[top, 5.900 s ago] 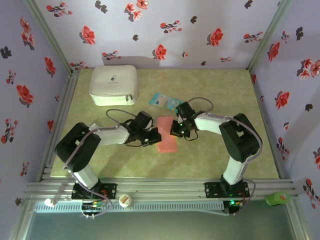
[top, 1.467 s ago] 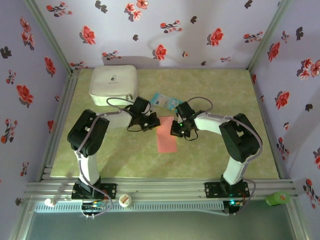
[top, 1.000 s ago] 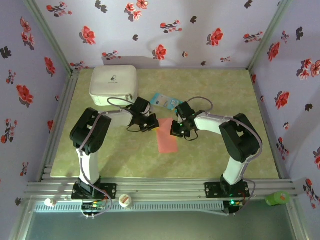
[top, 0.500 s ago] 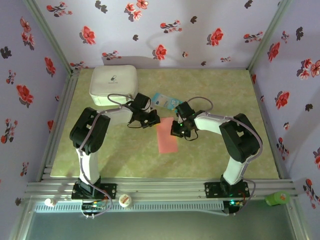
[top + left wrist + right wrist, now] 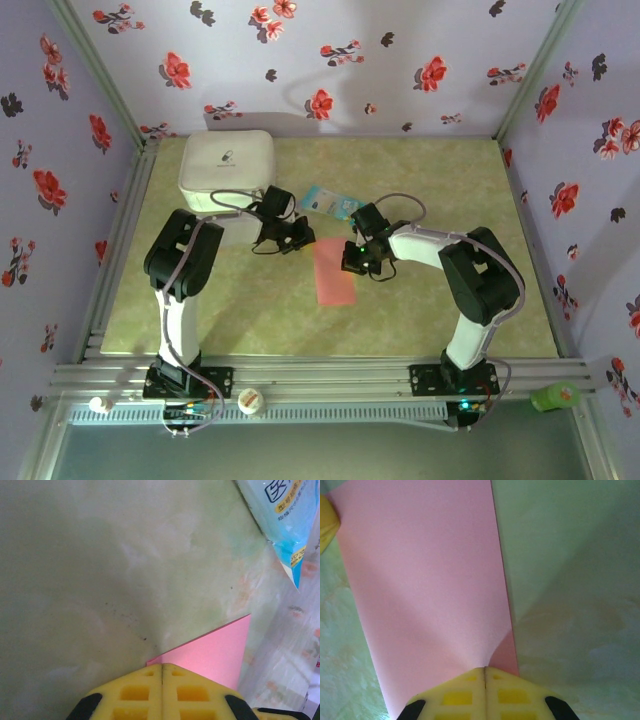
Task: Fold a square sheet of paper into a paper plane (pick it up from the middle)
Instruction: First fold the square sheet of paper in half at the center of the table.
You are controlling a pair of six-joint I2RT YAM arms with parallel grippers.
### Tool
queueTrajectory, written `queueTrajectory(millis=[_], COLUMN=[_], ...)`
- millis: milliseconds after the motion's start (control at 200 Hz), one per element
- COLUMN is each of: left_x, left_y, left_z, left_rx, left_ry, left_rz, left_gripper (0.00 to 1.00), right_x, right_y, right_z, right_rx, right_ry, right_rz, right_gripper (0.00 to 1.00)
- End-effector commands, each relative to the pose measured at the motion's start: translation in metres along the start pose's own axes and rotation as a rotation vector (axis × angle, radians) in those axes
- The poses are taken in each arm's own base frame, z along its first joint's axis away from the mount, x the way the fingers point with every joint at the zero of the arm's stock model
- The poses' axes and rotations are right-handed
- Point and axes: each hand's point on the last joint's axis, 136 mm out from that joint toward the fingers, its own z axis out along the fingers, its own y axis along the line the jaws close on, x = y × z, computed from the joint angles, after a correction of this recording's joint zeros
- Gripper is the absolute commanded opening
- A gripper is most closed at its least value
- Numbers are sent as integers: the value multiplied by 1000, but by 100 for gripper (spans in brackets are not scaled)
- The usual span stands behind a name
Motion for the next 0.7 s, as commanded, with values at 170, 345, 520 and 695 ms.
queueTrajectory(millis=[170,345,520,695], left_x=[-6,-12,1,23], left_y=[6,-36,-53,-54], left_z=[-9,-31,-30,-12], left_rx=[-90,1,48,101], left_ry=[-9,-46,-31,26], left_rz=[-19,46,96,105], left_gripper=[6,9,9,9], right_x=[32,31,31,31], right_y=[-53,-53,-54,-54], right_z=[6,7,7,7], right_rx=[210,213,214,218], right_ry=[97,97,96,98], right_rz=[33,34,37,35], right_gripper=[0,0,0,0])
